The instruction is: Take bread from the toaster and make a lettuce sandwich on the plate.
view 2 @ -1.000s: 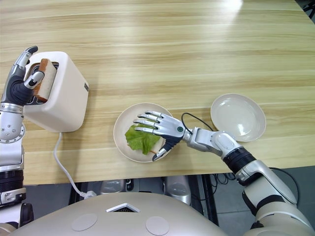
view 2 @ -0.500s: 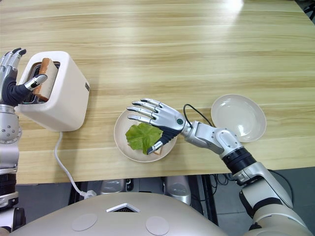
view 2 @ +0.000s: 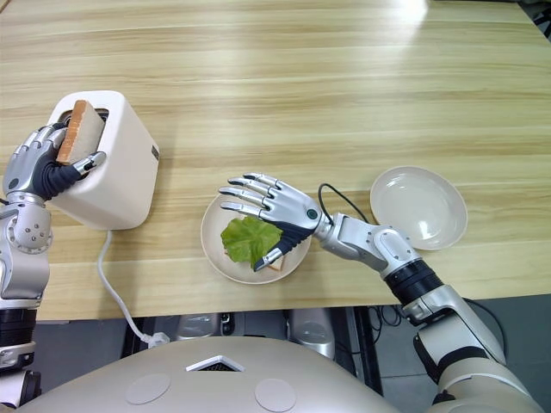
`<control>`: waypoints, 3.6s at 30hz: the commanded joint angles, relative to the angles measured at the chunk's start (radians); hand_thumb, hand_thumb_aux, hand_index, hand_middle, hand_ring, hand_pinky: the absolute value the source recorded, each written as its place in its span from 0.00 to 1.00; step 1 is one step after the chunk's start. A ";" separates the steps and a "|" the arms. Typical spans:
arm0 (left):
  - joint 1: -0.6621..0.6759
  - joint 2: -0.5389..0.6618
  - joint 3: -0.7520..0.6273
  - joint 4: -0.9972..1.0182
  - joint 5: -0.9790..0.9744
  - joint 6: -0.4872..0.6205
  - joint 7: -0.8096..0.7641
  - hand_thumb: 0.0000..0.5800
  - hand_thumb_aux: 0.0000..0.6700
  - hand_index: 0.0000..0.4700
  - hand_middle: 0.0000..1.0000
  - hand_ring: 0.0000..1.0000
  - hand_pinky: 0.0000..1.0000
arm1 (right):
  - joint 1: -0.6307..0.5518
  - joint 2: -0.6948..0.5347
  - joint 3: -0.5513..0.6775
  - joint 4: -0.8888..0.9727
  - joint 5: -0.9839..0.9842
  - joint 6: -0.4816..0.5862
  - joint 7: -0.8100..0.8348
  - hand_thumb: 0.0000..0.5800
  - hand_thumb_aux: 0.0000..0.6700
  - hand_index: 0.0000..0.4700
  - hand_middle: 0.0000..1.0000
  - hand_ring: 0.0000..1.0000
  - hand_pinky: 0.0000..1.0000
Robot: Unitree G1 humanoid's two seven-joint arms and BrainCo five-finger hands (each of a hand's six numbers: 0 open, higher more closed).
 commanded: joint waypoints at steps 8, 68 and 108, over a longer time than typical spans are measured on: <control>-0.070 -0.033 0.090 -0.113 -0.014 0.016 0.157 1.00 1.00 0.98 0.00 0.00 0.00 | -0.004 0.025 0.005 0.063 -0.020 0.009 0.000 0.00 0.00 0.00 0.00 0.00 0.00; -0.653 -0.279 -0.584 0.489 -0.632 -0.149 -0.975 1.00 1.00 0.98 1.00 1.00 1.00 | 0.161 -0.070 -0.240 -0.095 0.118 -0.291 0.279 0.00 0.00 0.00 0.00 0.00 0.00; -0.612 -0.316 -0.586 0.549 -0.619 -0.117 -1.030 1.00 1.00 0.98 1.00 1.00 1.00 | 0.137 -0.065 -0.097 0.005 0.219 -0.207 0.587 0.00 0.00 0.00 0.00 0.00 0.00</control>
